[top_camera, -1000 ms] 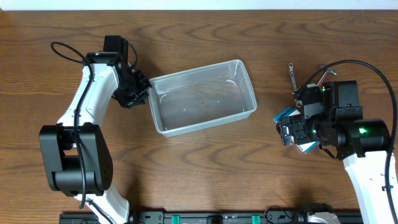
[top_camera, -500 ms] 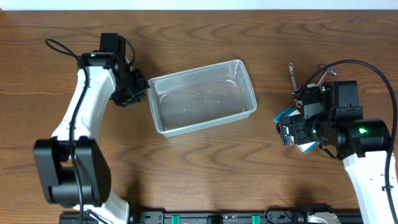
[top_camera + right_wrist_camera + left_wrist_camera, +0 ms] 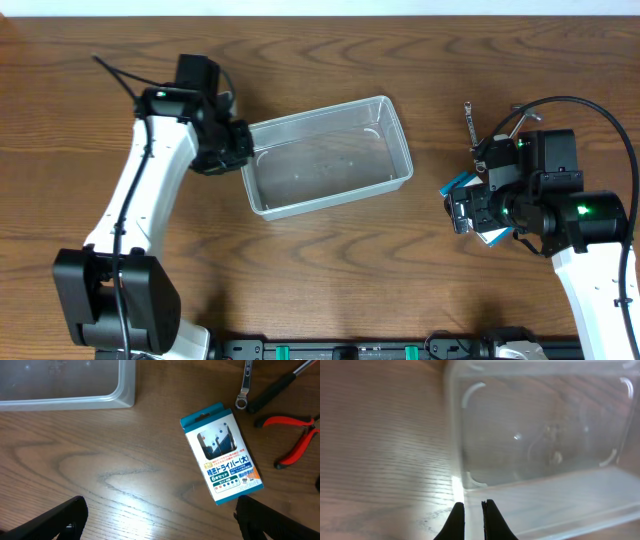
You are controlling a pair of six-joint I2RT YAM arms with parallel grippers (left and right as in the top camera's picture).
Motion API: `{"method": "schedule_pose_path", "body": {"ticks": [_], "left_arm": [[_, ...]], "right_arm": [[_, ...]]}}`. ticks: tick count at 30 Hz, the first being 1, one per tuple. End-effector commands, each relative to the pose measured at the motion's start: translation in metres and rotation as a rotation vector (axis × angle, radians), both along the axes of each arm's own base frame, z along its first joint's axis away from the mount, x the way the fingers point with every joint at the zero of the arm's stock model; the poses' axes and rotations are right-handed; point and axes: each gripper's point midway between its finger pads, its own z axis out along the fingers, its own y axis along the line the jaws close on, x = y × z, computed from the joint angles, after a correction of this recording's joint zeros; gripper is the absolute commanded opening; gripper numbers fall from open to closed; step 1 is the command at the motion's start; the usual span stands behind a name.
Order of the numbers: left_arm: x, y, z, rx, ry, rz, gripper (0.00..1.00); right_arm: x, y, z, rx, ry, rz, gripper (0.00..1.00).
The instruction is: Pack container
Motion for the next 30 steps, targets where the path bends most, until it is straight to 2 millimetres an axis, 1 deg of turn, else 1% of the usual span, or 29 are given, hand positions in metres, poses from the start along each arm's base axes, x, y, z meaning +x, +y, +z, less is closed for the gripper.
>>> {"method": "schedule_pose_path", "body": {"ticks": [1,4,7,10,15,17,21,26,27,30], "left_arm": [[-0.001,-0.015,0.006,-0.010,-0.022,-0.069,0.06],[0.001,-0.018,0.006,-0.011,-0.032,-0.077,0.06],[0.006,-0.008,0.001,0.044,-0.036,-0.044,0.06],[0.016,-0.006,-0.005,0.049,-0.054,-0.042,0.06],[0.032,-0.021,-0.014,-0.018,-0.086,-0.082,0.06],[0.037,-0.022,-0.020,-0.019,-0.087,-0.082,0.06],[0.047,-0.021,-0.039,-0.014,-0.072,-0.077,0.06],[0.060,-0.014,-0.062,-0.011,-0.065,-0.053,0.06],[0.066,-0.008,-0.066,-0.006,-0.075,-0.040,0.06],[0.081,0.006,-0.068,0.030,-0.119,-0.010,0.06]], "right_arm": [[0.001,0.003,0.009,0.001,-0.027,0.012,0.97],[0.000,0.002,0.008,0.001,-0.023,0.013,0.97],[0.000,0.002,0.008,0.001,-0.020,0.013,0.97],[0.000,0.002,0.008,0.001,-0.020,0.013,0.97],[0.000,0.002,0.008,0.001,-0.020,0.013,0.97],[0.000,0.002,0.008,0.001,-0.020,0.013,0.97],[-0.001,0.002,0.008,0.001,-0.018,0.013,0.97],[-0.003,0.002,0.007,0.000,-0.009,0.013,0.96],[-0.004,0.002,0.006,0.000,-0.003,0.013,0.96],[-0.006,0.002,0.005,-0.001,0.005,0.012,0.96]]}}
